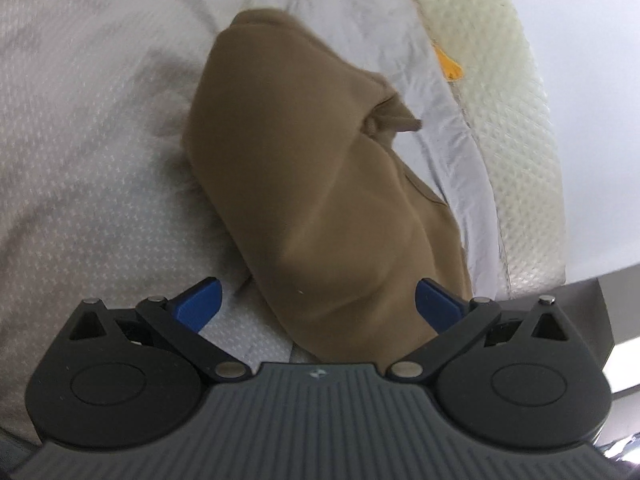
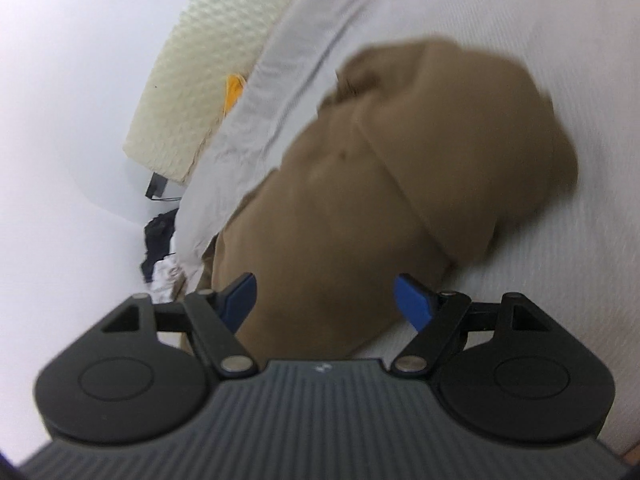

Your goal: Fold large clothes

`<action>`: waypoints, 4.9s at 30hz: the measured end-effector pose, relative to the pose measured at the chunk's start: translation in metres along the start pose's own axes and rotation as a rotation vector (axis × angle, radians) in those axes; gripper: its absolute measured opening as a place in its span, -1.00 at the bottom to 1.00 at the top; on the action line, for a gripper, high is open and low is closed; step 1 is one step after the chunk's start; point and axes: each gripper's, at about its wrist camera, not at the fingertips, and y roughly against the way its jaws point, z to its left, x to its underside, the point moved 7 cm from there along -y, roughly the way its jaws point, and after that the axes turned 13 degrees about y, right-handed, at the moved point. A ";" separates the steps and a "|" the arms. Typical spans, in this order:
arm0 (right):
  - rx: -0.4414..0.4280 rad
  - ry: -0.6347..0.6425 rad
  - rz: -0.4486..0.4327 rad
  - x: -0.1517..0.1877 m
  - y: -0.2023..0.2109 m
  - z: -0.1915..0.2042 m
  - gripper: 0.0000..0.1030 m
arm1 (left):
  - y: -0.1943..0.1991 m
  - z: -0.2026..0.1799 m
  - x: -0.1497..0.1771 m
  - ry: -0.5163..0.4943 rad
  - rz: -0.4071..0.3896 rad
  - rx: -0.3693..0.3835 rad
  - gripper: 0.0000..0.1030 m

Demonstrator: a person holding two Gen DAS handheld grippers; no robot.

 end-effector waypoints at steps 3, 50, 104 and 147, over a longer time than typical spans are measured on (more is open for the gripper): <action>-0.026 -0.064 0.029 0.008 -0.008 -0.003 0.72 | -0.016 0.009 0.000 0.084 0.047 0.029 1.00; 0.041 -0.462 -0.115 -0.022 -0.069 -0.051 0.97 | -0.064 0.002 -0.030 0.149 -0.097 0.066 0.24; -0.107 -0.389 -0.152 -0.056 -0.059 -0.067 0.79 | -0.064 0.016 -0.069 0.121 -0.137 0.057 -0.03; -0.408 0.158 -0.525 -0.287 0.057 0.021 0.16 | -0.102 -0.301 -0.028 -0.341 -0.101 0.401 -0.39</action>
